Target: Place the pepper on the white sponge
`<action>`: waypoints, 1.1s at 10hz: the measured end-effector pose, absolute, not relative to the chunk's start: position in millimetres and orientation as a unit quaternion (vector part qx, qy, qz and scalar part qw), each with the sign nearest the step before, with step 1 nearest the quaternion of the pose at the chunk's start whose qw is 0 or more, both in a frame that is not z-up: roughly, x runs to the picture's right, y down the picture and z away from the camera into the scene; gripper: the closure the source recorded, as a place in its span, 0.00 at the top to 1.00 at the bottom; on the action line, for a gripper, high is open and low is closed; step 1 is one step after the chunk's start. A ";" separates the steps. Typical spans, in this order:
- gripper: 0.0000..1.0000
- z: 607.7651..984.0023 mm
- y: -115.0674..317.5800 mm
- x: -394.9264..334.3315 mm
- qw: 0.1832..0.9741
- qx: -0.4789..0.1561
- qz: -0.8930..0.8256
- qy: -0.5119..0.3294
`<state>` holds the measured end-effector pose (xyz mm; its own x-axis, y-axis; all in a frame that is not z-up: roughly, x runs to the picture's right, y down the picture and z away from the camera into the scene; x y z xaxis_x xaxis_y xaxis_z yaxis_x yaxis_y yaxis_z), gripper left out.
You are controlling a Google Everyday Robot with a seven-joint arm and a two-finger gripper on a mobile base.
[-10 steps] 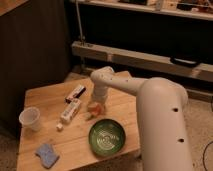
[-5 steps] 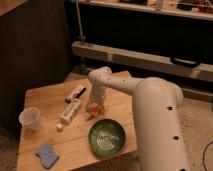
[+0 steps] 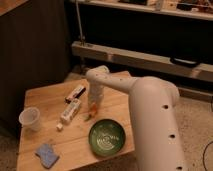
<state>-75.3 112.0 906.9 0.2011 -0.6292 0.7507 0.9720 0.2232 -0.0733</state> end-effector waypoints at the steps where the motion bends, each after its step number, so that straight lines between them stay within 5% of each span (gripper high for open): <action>1: 0.15 907.2 109.6 -82.1 0.713 -0.287 -0.563 -0.305; 5: 0.15 905.0 101.2 -111.4 0.674 -0.287 -0.603 -0.316; 11: 0.15 801.6 92.9 -241.8 0.551 -0.218 -0.727 -0.347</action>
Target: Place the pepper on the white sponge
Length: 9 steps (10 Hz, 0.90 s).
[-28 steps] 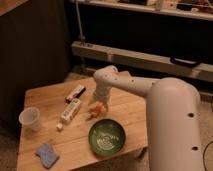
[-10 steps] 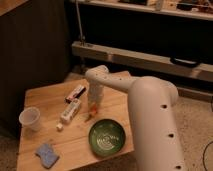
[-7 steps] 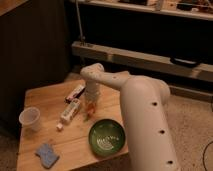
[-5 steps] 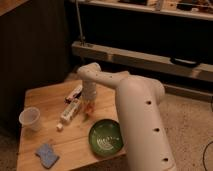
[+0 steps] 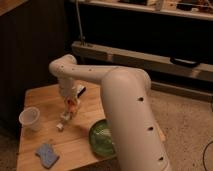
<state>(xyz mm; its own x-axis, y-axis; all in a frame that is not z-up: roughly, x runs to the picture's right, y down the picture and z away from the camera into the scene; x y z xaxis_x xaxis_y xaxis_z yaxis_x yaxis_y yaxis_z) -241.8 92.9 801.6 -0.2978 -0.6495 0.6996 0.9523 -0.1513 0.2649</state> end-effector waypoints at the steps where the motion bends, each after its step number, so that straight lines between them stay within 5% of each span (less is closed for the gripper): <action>1: 0.15 789.1 104.5 -259.9 0.533 -0.210 -0.738 -0.358; 9: 0.15 656.7 221.4 -349.8 0.469 -0.154 -0.759 -0.424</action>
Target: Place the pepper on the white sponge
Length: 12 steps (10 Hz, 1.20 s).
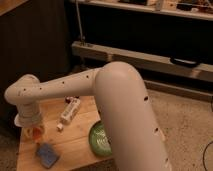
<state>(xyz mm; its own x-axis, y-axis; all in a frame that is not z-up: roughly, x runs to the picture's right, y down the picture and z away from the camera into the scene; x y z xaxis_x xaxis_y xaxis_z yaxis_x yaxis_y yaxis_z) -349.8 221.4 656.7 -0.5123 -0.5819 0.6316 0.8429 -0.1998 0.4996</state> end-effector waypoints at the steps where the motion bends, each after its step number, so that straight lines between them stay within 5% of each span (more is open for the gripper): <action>1: 0.15 642.3 237.2 -349.6 0.465 -0.155 -0.761 -0.425; 7: 0.15 614.1 268.2 -309.2 0.462 -0.154 -0.777 -0.398; 12: 0.15 685.6 238.9 -259.0 0.439 -0.142 -0.786 -0.411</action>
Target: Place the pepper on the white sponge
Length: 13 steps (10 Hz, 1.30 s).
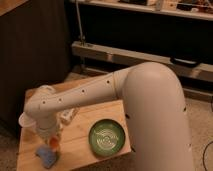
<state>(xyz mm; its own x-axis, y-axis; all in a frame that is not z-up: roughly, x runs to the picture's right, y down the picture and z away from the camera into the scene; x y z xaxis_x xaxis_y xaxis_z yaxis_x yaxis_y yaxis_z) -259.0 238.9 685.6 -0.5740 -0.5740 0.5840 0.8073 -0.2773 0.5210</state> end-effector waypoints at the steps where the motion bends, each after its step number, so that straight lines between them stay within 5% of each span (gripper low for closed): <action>1: 0.15 703.9 241.3 -256.3 0.430 -0.142 -0.787 -0.419; 8: 0.15 700.8 275.7 -328.9 0.358 -0.110 -0.803 -0.464; 13: 0.15 699.7 286.2 -308.1 0.377 -0.127 -0.795 -0.458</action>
<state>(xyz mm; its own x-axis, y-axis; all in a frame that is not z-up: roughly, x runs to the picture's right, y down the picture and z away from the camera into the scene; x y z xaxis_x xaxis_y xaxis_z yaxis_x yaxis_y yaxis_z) -308.1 286.2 699.7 -0.6843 -0.4833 0.5460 0.7150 -0.2977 0.6326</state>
